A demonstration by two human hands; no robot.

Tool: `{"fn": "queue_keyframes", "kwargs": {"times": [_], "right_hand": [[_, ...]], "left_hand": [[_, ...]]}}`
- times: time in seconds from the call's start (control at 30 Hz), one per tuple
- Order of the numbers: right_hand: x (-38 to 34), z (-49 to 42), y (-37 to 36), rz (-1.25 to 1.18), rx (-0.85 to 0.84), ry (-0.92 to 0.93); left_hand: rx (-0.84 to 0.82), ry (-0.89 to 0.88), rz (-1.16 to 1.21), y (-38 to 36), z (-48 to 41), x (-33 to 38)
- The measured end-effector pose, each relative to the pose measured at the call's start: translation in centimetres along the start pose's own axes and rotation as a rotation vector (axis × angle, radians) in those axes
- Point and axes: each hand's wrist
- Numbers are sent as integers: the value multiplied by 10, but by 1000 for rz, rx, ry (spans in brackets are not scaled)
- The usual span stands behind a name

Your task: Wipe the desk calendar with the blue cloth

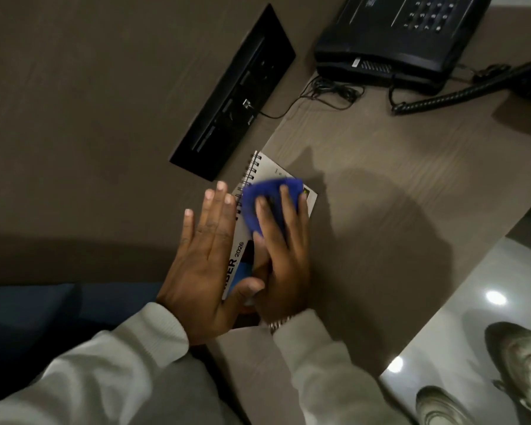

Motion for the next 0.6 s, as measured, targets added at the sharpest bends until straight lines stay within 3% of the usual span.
{"fn": "queue_keyframes", "kwargs": {"times": [0.13,0.3,0.47,0.6], "right_hand": [[0,-24,-6,-15,91,-210],[-4,9,17,64,-170,-428],[-19,37,47,-25,-303,-498],[-44,20,95,-53,-541,-553]], "left_hand": [[15,-4,4,-2,0,1],[10,12,-19,-2,1,0],[3,11,-56,-6,3,-4],[-39,39,-151,-4,4,-1]]}}
Point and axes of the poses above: each hand's wrist, its own z-axis away from the middle knuckle, its own y-axis out of the back of the hand, x = y × z, and after that the axes turned 7 degrees about -y, right-handed
